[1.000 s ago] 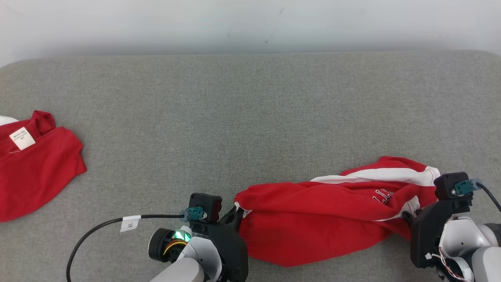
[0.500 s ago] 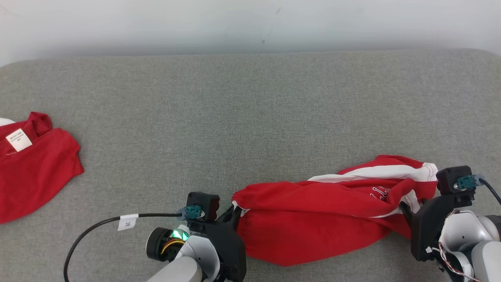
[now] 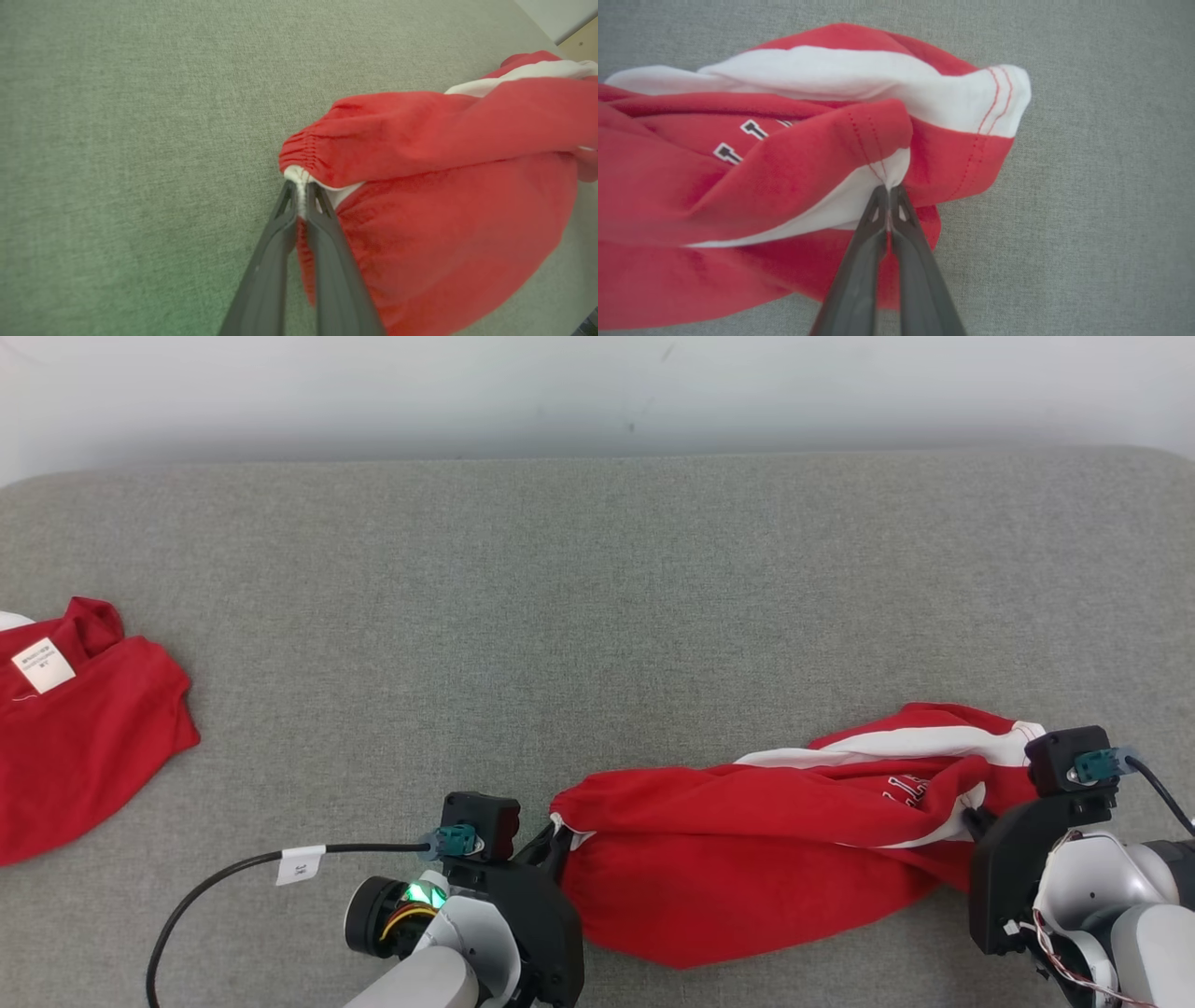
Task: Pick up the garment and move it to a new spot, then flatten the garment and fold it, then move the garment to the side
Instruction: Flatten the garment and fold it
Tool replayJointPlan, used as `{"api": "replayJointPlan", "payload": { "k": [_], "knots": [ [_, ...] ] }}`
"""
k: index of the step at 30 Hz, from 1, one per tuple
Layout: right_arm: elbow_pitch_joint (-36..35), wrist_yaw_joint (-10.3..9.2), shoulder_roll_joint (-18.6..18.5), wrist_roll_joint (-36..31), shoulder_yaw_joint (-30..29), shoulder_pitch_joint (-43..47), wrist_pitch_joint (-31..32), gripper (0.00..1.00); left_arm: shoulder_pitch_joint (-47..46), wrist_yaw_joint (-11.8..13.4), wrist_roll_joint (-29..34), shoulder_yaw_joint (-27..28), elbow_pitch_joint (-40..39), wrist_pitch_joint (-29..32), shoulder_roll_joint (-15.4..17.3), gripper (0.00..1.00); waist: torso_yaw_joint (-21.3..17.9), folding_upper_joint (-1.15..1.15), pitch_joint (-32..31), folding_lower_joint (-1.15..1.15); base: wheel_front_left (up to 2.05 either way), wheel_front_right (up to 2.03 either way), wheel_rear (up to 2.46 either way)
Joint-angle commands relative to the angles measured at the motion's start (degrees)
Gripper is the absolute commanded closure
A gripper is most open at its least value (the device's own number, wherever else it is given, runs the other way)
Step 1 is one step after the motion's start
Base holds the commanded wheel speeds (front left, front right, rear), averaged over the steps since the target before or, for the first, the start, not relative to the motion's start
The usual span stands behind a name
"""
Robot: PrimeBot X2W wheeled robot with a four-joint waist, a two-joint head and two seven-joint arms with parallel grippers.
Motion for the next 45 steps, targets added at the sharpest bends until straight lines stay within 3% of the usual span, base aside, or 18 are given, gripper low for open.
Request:
{"api": "replayJointPlan", "payload": {
  "k": [1,6,13,16,20,23,27,29,34,37,39,45],
  "knots": [
    [-0.47,0.09,0.02,-0.01,0.32,-0.36,-0.15,1.00,-0.07,0.31,-0.19,0.06,-0.12,0.02,0.25,1.00,-0.10,0.00,-0.15,0.00,0.00,0.00,0.00],
    [-2.43,0.09,0.68,1.76,-0.42,0.39,-2.01,1.00,0.34,0.30,-1.03,1.31,-0.58,-1.70,0.12,1.00,-0.53,0.00,-1.30,0.00,0.00,0.00,0.00],
    [-10.79,0.09,5.82,16.61,-5.24,-1.48,-4.02,1.00,-0.30,-3.29,-7.60,9.12,-6.56,-6.60,0.22,1.00,-1.81,0.00,-3.01,0.00,0.00,0.00,0.00],
    [-13.97,0.09,7.62,21.48,-7.35,-4.26,-3.07,1.00,-1.97,-5.25,-10.60,11.74,-10.06,-4.58,2.02,1.00,-2.94,0.00,-3.03,0.00,0.00,0.00,0.00],
    [-14.27,0.09,8.78,23.12,-9.97,-9.46,-3.27,1.00,-5.50,-6.19,-12.54,14.37,-12.79,-1.34,4.97,1.00,-4.43,0.00,-1.96,0.00,0.00,0.00,0.00],
    [-10.66,0.09,10.45,21.64,-11.76,-18.03,-5.02,1.00,-10.52,-5.45,-13.92,17.21,-13.26,2.33,8.14,1.00,-6.30,0.00,0.50,0.00,0.00,0.00,0.00],
    [-1.59,0.07,11.85,17.43,-12.69,-31.65,-11.75,1.00,-18.19,-2.78,-17.49,24.46,-11.08,3.43,9.50,1.00,-9.41,0.00,4.96,0.00,0.00,0.00,0.00],
    [4.02,-0.04,12.05,14.65,-12.57,-38.71,-17.47,1.00,-22.55,-1.57,-17.77,27.68,-9.47,2.28,9.64,1.00,-10.77,0.00,6.92,0.00,0.00,0.00,0.00],
    [15.94,-0.27,11.74,13.64,-12.83,-54.65,-37.19,1.00,-33.64,-1.66,-15.76,33.76,-6.61,-6.09,8.61,1.00,-12.52,0.00,9.67,0.00,0.00,0.00,0.00],
    [20.36,-0.32,11.73,14.03,-11.54,-60.38,-46.27,1.00,-37.62,-4.53,-14.02,34.21,-6.72,-11.04,7.28,1.00,-12.57,0.00,10.64,0.00,0.00,0.00,0.00],
    [22.11,-0.25,12.05,13.59,-8.95,-61.86,-49.13,1.00,-37.64,-7.23,-13.62,33.56,-7.04,-13.09,6.15,1.00,-12.30,0.00,11.08,0.00,0.00,0.00,0.00],
    [29.74,-0.04,9.44,13.23,-1.11,-54.97,-45.24,1.00,-27.63,-13.32,-10.14,28.15,-5.44,-17.39,5.86,1.00,-11.41,0.00,12.60,0.00,0.00,0.00,0.00]
  ]
}}
